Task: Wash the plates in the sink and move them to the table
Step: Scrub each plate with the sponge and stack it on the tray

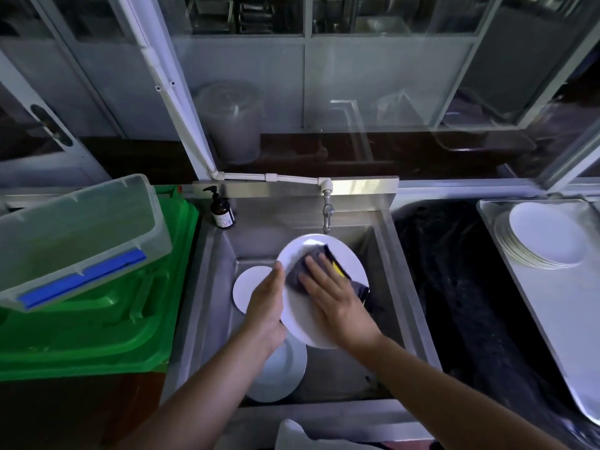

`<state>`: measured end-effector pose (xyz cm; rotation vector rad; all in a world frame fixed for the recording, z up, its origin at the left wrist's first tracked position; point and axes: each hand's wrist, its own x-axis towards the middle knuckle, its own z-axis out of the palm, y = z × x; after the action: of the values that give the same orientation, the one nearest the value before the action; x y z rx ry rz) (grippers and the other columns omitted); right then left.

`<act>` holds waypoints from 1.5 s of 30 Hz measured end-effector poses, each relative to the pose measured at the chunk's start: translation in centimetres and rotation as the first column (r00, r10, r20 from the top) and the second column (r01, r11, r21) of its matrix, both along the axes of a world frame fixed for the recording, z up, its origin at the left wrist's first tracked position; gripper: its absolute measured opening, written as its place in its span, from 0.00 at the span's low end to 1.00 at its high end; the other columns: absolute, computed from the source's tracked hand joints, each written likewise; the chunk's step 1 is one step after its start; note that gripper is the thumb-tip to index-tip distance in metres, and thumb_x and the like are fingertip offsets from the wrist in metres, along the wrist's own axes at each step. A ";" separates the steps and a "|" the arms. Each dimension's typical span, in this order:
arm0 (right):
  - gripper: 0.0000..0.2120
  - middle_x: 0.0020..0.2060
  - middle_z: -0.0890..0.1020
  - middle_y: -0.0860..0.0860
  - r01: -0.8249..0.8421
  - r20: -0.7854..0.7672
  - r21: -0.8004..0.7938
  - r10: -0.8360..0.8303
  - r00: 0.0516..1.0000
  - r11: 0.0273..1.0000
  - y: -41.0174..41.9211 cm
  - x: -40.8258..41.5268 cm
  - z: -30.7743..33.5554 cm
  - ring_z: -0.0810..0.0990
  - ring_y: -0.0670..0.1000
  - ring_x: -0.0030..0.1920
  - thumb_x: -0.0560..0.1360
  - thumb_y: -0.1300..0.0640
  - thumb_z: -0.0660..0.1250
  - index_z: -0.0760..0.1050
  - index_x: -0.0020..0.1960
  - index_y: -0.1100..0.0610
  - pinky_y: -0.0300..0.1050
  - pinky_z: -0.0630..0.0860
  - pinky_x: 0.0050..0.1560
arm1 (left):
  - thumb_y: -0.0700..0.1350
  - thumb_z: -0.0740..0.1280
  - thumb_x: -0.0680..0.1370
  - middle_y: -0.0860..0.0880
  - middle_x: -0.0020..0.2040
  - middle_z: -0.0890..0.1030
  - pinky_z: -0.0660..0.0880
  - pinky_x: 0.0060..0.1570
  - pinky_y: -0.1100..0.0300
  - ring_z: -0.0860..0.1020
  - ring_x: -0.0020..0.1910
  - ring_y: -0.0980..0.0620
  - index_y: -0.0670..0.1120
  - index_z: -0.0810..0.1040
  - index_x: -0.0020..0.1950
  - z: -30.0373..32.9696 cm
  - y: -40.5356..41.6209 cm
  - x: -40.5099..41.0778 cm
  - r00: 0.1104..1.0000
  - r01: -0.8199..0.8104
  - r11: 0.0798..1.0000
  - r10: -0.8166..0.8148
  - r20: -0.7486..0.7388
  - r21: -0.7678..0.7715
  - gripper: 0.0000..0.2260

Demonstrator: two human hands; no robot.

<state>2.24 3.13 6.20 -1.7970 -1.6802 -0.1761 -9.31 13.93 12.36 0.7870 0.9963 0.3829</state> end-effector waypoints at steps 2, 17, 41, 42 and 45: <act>0.21 0.78 0.64 0.59 -0.084 0.026 -0.040 0.085 0.996 0.996 -2.2 -1.8 -1.1 0.58 0.62 0.80 0.83 0.61 0.61 0.70 0.75 0.60 0.64 0.66 0.73 | 0.63 0.66 0.79 0.40 0.59 0.85 0.77 0.64 0.42 0.83 0.59 0.41 0.42 0.82 0.62 -0.1 0.6 0.0 0.999 -0.032 0.999 0.031 0.037 0.017 0.26; 0.28 0.79 0.63 0.54 0.051 -0.052 -0.010 -0.051 0.997 0.999 -1.3 -1.4 -1.9 0.58 0.61 0.80 0.80 0.59 0.71 0.67 0.78 0.54 0.63 0.67 0.72 | 0.63 0.65 0.80 0.43 0.60 0.85 0.75 0.66 0.37 0.82 0.61 0.41 0.46 0.82 0.61 -0.2 0.7 0.3 0.992 -0.112 0.992 0.107 0.070 0.061 0.23; 0.21 0.76 0.68 0.57 -0.111 -0.048 0.008 0.111 0.993 0.994 1.2 -2.9 -0.3 0.61 0.63 0.78 0.82 0.62 0.66 0.72 0.74 0.60 0.64 0.65 0.74 | 0.61 0.61 0.83 0.42 0.56 0.86 0.81 0.49 0.52 0.85 0.52 0.45 0.45 0.81 0.63 -0.2 2.1 0.4 0.999 0.016 1.000 -0.015 0.046 -0.023 0.22; 0.20 0.76 0.69 0.57 -0.144 -0.025 0.018 0.144 0.989 0.989 2.1 -1.5 0.1 0.62 0.63 0.78 0.82 0.63 0.66 0.72 0.74 0.59 0.65 0.66 0.73 | 0.60 0.61 0.83 0.41 0.58 0.85 0.80 0.52 0.51 0.85 0.54 0.45 0.43 0.81 0.64 -0.2 2.2 0.2 0.998 0.044 0.999 -0.042 0.054 -0.030 0.23; 0.21 0.77 0.68 0.54 -0.170 0.072 -0.014 0.171 0.983 0.985 3.7 1.9 0.9 0.62 0.61 0.78 0.82 0.64 0.66 0.73 0.73 0.54 0.64 0.70 0.69 | 0.61 0.58 0.84 0.40 0.56 0.86 0.79 0.56 0.46 0.85 0.54 0.43 0.47 0.84 0.59 0.2 2.2 -0.4 0.995 0.087 0.994 -0.084 0.061 -0.063 0.22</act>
<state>4.15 6.85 7.06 -1.6599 -1.8789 -0.1618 -9.74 16.15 12.52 0.7529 0.9130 0.2964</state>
